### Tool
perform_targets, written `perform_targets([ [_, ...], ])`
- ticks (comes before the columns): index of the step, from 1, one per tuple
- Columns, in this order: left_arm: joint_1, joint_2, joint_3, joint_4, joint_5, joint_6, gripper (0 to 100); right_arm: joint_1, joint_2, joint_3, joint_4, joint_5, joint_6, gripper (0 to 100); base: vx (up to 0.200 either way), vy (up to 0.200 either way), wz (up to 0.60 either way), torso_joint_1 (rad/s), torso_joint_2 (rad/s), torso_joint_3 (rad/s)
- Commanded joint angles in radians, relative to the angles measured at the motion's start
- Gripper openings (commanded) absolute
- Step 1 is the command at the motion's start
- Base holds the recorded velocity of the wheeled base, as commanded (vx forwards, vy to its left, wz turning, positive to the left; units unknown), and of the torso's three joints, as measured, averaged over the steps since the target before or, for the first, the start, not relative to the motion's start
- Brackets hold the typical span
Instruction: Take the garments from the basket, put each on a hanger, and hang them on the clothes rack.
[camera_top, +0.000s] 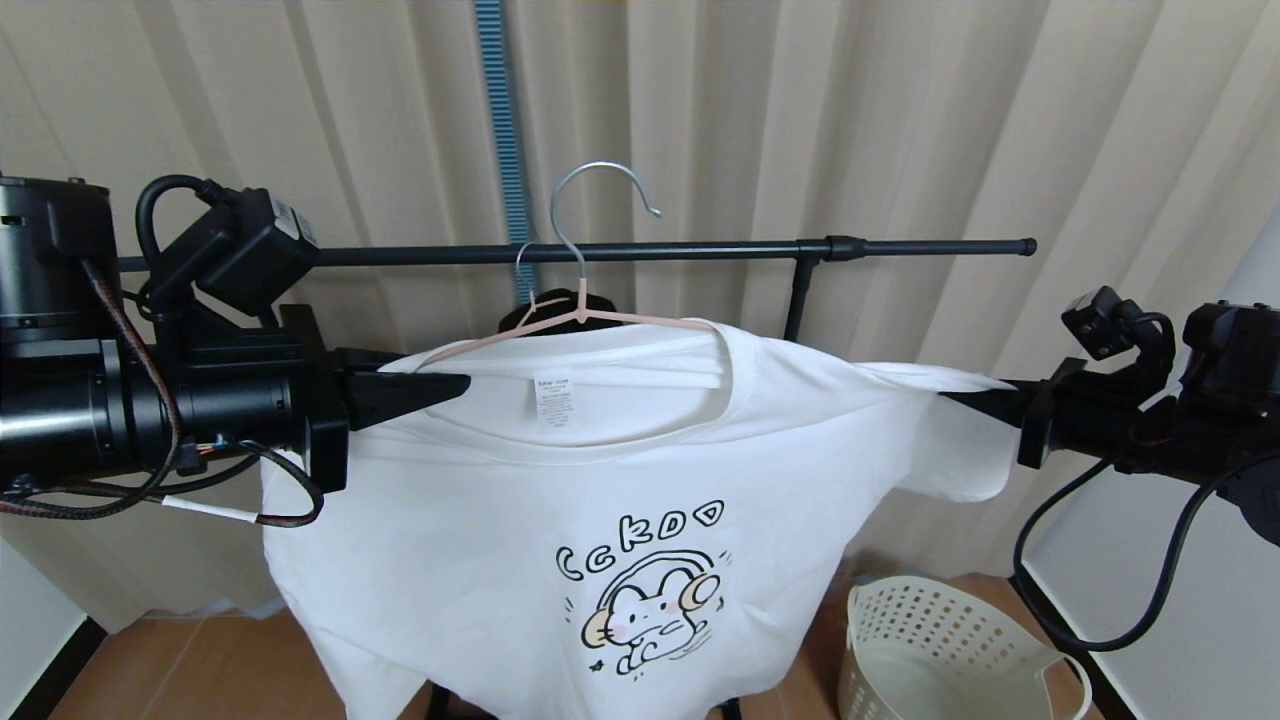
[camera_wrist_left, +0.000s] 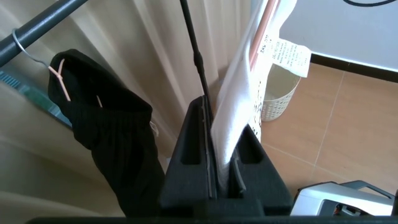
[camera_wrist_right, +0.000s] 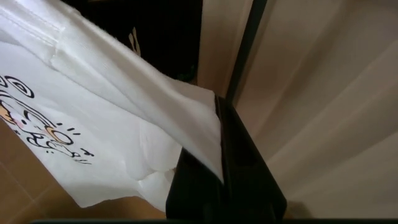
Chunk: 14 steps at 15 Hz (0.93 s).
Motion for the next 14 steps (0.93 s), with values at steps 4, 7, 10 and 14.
perform_targets([
  [4, 0.001, 0.001, -0.004, -0.002, 0.001, -0.003, 0, -0.010, 0.028, -0.015, 0.000, -0.002, 0.004, 0, 0.000, 0.000, 0.00, 0.000, 0.00, 0.000],
  [7, 0.000, 0.002, -0.007, -0.002, 0.001, -0.003, 0, -0.010, 0.027, -0.004, 0.000, -0.002, 0.001, 0, 0.000, 0.000, 0.00, 0.000, 0.00, 0.000],
  [10, -0.002, 0.002, -0.004, -0.019, 0.001, -0.003, 0, -0.002, 0.016, 0.014, 0.003, 0.000, -0.001, 0, 0.000, 0.000, 0.00, 0.000, 0.00, 0.000],
  [14, -0.003, 0.007, -0.006, -0.023, 0.001, -0.003, 0, 0.011, 0.011, 0.029, 0.001, 0.000, -0.001, 100, 0.000, 0.000, 0.00, 0.000, 0.00, 0.000],
])
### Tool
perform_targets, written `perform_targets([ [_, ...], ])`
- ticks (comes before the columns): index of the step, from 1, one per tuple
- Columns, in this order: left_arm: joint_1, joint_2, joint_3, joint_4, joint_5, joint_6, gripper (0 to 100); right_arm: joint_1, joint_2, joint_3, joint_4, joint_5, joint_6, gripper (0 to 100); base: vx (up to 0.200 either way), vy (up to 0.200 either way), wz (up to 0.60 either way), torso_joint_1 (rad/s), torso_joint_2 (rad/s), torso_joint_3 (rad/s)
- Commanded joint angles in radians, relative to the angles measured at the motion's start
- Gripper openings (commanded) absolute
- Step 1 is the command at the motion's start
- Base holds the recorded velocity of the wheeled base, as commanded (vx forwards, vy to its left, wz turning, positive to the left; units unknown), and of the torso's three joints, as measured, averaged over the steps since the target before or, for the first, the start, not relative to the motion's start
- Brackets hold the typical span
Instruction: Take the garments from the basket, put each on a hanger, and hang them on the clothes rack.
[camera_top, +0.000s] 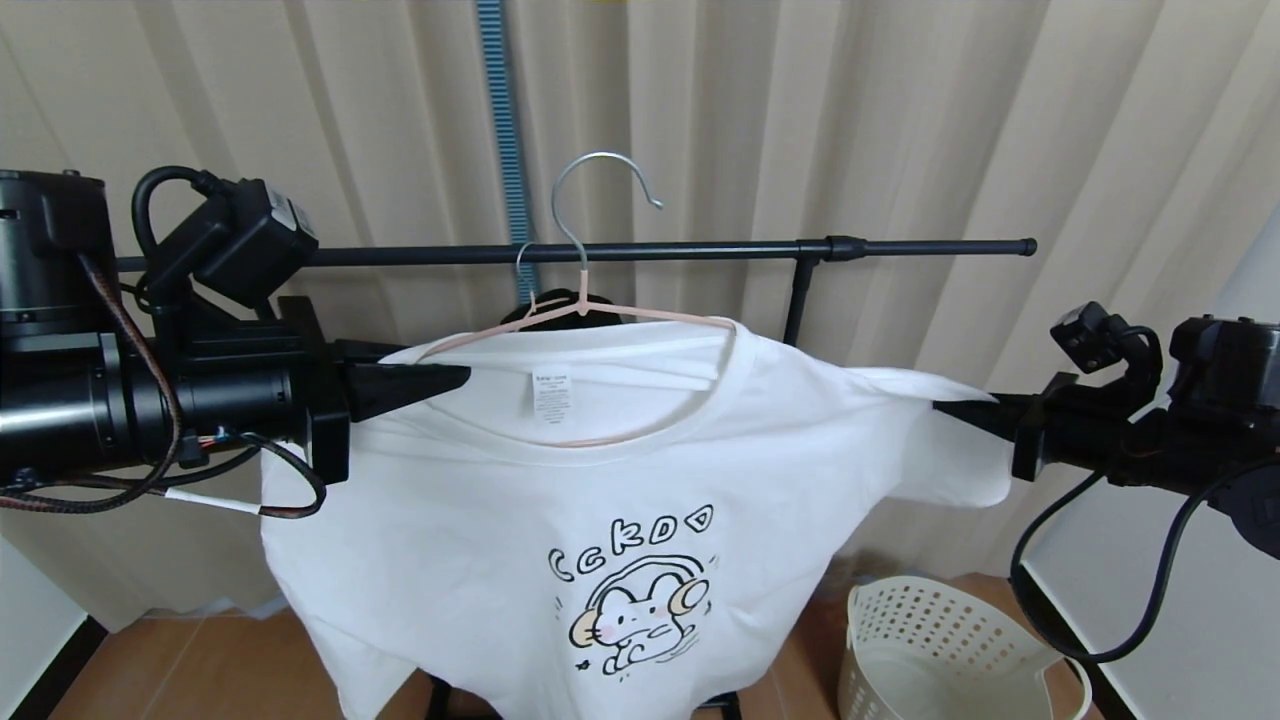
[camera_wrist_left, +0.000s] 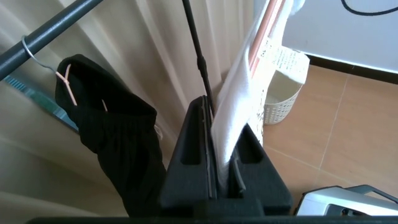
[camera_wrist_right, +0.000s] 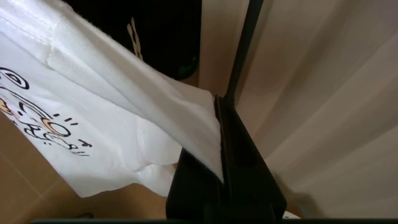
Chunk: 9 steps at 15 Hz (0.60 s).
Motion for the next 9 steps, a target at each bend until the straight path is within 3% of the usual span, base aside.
perform_targets([
  [1, -0.003, 0.004, -0.001, -0.001, 0.000, 0.001, 0, 0.004, -0.005, 0.005, 0.000, 0.004, -0.001, 100, 0.000, 0.000, 0.00, 0.000, 0.00, 0.000],
  [6, -0.004, 0.004, 0.001, -0.001, -0.002, 0.000, 0, 0.004, -0.011, 0.041, 0.000, 0.004, -0.107, 100, 0.000, 0.000, 0.00, 0.000, 0.00, 0.000],
  [9, -0.004, 0.003, 0.001, -0.001, -0.002, -0.002, 0, 0.016, -0.049, 0.054, 0.002, 0.004, -0.115, 100, 0.000, 0.000, 0.00, 0.000, 0.00, 0.000],
])
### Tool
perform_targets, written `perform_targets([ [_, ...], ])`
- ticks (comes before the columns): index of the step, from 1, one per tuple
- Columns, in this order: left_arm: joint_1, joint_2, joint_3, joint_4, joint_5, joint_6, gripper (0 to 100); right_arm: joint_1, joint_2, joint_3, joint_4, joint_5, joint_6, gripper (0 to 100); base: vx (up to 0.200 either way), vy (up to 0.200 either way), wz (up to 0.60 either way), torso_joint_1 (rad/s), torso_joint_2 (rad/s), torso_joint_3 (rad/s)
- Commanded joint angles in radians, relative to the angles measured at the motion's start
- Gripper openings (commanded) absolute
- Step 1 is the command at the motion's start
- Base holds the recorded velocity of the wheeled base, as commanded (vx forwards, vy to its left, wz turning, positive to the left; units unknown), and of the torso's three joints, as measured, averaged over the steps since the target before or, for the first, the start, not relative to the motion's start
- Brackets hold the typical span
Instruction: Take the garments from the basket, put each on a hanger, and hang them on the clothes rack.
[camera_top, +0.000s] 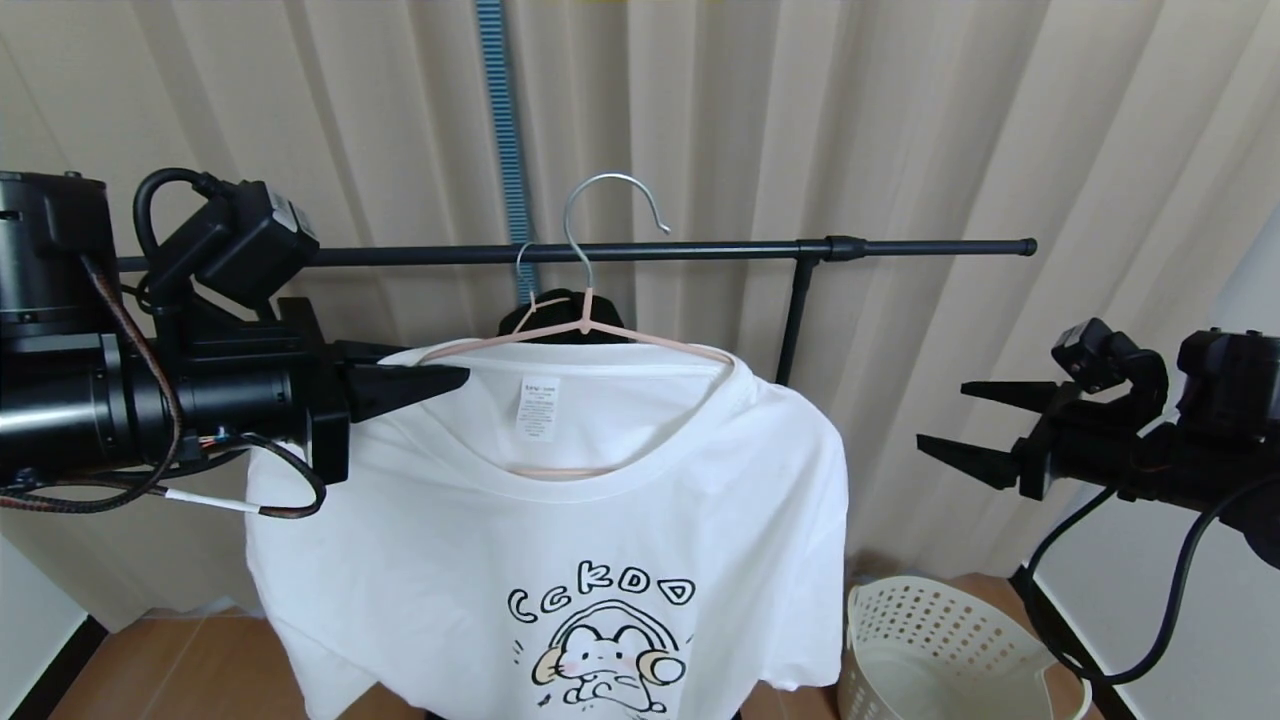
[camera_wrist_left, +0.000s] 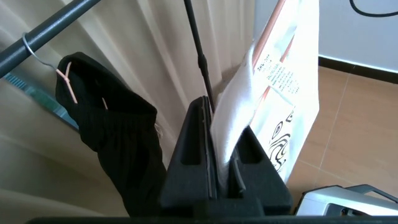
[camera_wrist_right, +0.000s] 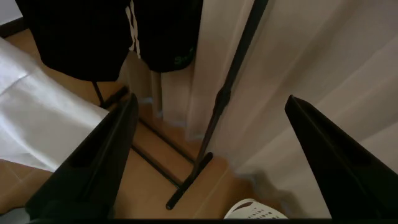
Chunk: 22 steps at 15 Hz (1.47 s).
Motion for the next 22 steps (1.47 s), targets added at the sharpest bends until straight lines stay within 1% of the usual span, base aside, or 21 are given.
perform_targets([
  [1, -0.001, 0.001, 0.002, -0.001, 0.001, -0.011, 0, 0.016, -0.039, 0.010, 0.002, 0.002, 0.001, 100, 0.000, 0.000, 0.00, 0.000, 0.00, 0.000],
  [5, -0.003, 0.001, 0.000, -0.001, 0.001, -0.020, 0, 0.053, -0.116, 0.030, 0.008, -0.004, 0.019, 100, 0.000, 0.000, 0.00, 0.000, 0.00, 0.000],
  [7, -0.003, 0.003, 0.000, 0.001, 0.003, -0.021, 0, 0.083, -0.170, 0.039, 0.009, -0.005, 0.072, 100, 0.000, 0.000, 0.00, 0.000, 0.00, 0.000],
  [9, -0.018, 0.006, 0.000, 0.001, 0.009, -0.052, 0, 0.114, -0.223, 0.050, 0.009, -0.013, 0.115, 100, 0.000, 0.000, 0.00, 0.000, 0.00, 0.000],
  [11, -0.046, 0.006, -0.001, -0.001, 0.075, -0.080, 0, 0.160, -0.269, 0.064, 0.009, -0.054, 0.145, 100, 0.000, 0.000, 0.00, 0.000, 0.00, 0.000],
  [12, -0.058, 0.006, -0.001, -0.001, 0.107, -0.092, 0, 0.194, -0.286, 0.071, 0.009, -0.090, 0.161, 100, 0.000, 0.000, 0.00, 0.000, 0.00, 0.000],
  [13, -0.066, 0.006, -0.001, -0.001, 0.119, -0.103, 0, 0.214, -0.297, 0.074, 0.009, -0.117, 0.165, 100, 0.000, 0.000, 0.00, 0.000, 0.00, 0.000],
  [15, -0.083, 0.009, 0.000, 0.001, 0.128, -0.156, 0, 0.271, -0.321, 0.079, 0.011, -0.188, 0.167, 100, 0.000, 0.000, 0.00, 0.000, 0.00, 0.000],
  [18, -0.113, 0.037, -0.011, -0.001, 0.187, -0.195, 0, 0.301, -0.331, 0.085, 0.019, -0.234, 0.182, 100, 0.000, 0.000, 0.00, 0.000, 0.00, 0.000],
  [20, -0.158, 0.047, -0.029, -0.001, 0.276, -0.258, 0, 0.341, -0.358, 0.077, 0.019, -0.291, 0.253, 100, 0.000, 0.000, 0.00, 0.000, 0.00, 0.000],
  [21, -0.172, 0.052, -0.040, -0.001, 0.305, -0.290, 0, 0.353, -0.374, 0.074, 0.019, -0.308, 0.274, 100, 0.000, 0.000, 0.00, 0.000, 0.00, 0.000],
  [22, -0.179, 0.055, -0.044, -0.001, 0.332, -0.314, 0, 0.355, -0.381, 0.073, 0.025, -0.311, 0.279, 100, 0.000, 0.000, 0.00, 0.000, 0.00, 0.000],
])
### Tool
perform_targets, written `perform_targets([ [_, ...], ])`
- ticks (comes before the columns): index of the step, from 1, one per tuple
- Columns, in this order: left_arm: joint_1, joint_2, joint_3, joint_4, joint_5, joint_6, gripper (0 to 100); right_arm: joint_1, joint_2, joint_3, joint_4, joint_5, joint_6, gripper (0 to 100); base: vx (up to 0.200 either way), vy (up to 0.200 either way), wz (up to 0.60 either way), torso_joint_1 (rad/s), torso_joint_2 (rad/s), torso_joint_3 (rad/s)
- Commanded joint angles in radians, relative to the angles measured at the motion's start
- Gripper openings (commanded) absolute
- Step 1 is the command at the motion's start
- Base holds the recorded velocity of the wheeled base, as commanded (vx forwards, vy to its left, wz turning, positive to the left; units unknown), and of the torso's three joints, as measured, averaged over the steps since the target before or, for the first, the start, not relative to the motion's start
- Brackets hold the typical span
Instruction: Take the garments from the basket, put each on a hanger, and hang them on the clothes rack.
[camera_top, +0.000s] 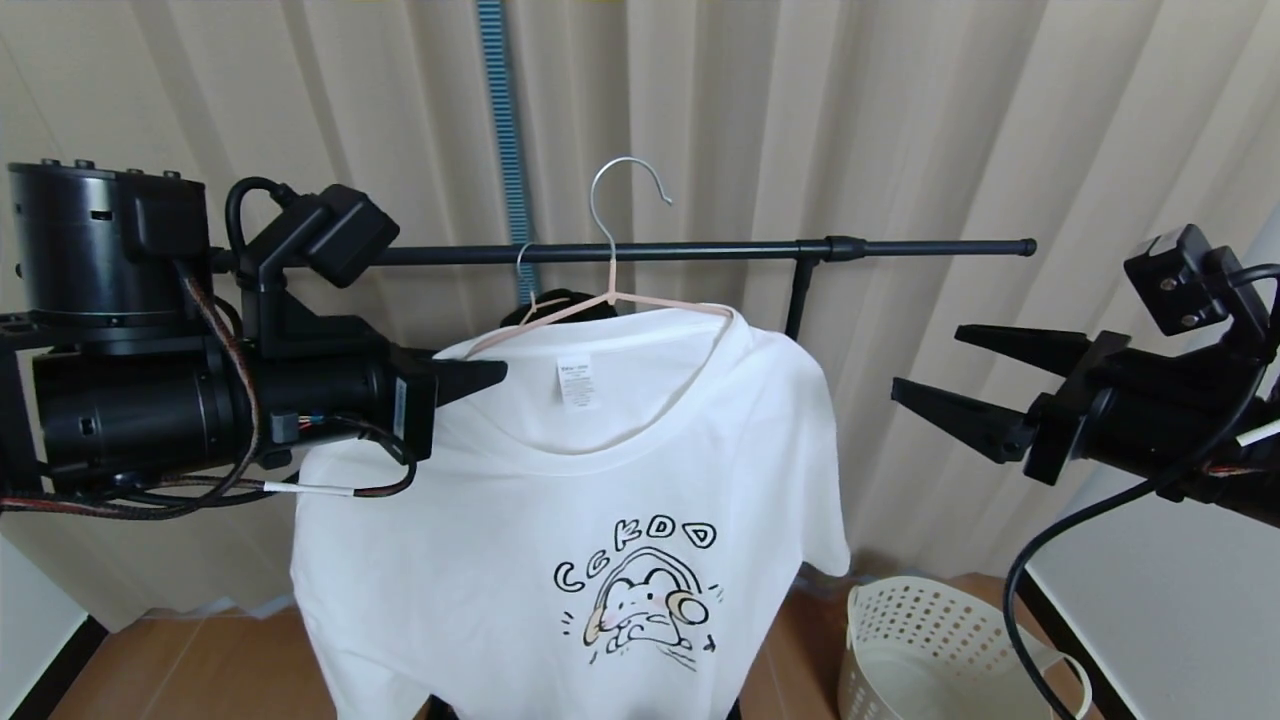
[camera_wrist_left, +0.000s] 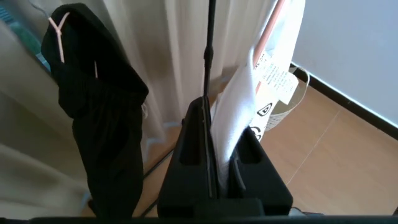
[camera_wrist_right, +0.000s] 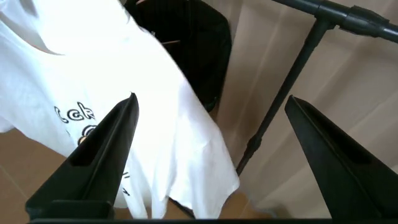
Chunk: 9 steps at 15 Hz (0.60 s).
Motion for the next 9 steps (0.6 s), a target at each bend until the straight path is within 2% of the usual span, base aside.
perform_targets([
  [1, -0.016, 0.019, -0.009, -0.001, 0.021, -0.017, 0, 0.010, -0.026, -0.006, 0.007, -0.001, 0.001, 100, 0.000, 0.000, 0.00, 0.000, 0.00, 0.000],
  [5, -0.023, 0.096, -0.064, 0.001, 0.080, -0.102, 0, 0.010, -0.034, -0.011, 0.013, -0.007, 0.007, 100, 0.000, 0.000, 0.00, 0.000, 0.00, 0.000],
  [6, -0.040, 0.122, -0.089, 0.001, 0.113, -0.142, 0, 0.008, -0.034, -0.011, 0.011, -0.013, 0.010, 100, 0.000, 0.000, 0.00, 0.000, 0.00, 0.000],
  [9, -0.053, 0.174, -0.121, 0.001, 0.142, -0.160, 0, 0.008, -0.032, -0.014, 0.011, -0.013, 0.010, 100, 0.000, 0.000, 0.00, 0.000, 0.00, 0.000],
])
